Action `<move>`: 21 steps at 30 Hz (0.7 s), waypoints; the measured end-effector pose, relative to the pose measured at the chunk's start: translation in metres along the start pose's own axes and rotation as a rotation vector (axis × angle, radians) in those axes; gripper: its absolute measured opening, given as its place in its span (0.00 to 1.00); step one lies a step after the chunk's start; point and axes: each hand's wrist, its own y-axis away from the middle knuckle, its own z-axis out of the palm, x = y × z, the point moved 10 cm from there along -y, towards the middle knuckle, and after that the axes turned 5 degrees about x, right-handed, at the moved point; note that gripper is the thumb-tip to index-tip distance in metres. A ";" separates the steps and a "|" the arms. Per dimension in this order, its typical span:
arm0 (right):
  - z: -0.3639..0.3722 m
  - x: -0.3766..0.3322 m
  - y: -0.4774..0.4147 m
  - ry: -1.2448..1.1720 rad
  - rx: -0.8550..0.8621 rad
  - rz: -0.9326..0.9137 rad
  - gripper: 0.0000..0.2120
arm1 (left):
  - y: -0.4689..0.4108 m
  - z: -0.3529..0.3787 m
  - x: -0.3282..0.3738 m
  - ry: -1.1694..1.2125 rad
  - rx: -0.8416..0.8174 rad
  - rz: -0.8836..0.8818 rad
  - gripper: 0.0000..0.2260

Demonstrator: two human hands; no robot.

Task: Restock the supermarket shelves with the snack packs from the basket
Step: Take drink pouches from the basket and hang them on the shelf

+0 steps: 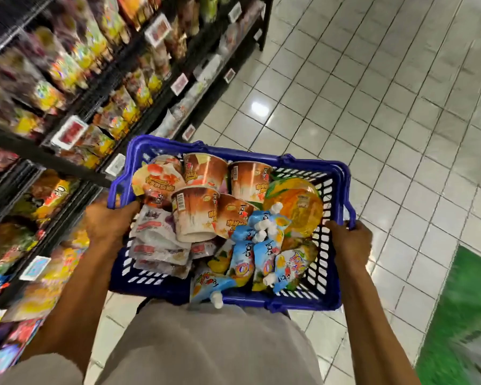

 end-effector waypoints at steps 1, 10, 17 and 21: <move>0.005 -0.020 -0.012 0.017 -0.012 -0.036 0.12 | 0.000 0.004 0.004 0.017 0.018 -0.021 0.13; 0.094 -0.198 -0.124 0.210 -0.127 -0.224 0.10 | -0.044 0.084 0.038 0.069 0.064 -0.281 0.12; 0.164 -0.323 -0.181 0.322 -0.227 -0.353 0.12 | -0.042 0.112 0.079 0.133 0.174 -0.435 0.12; 0.214 -0.375 -0.205 0.373 -0.320 -0.434 0.11 | -0.028 0.135 0.078 0.281 0.249 -0.560 0.10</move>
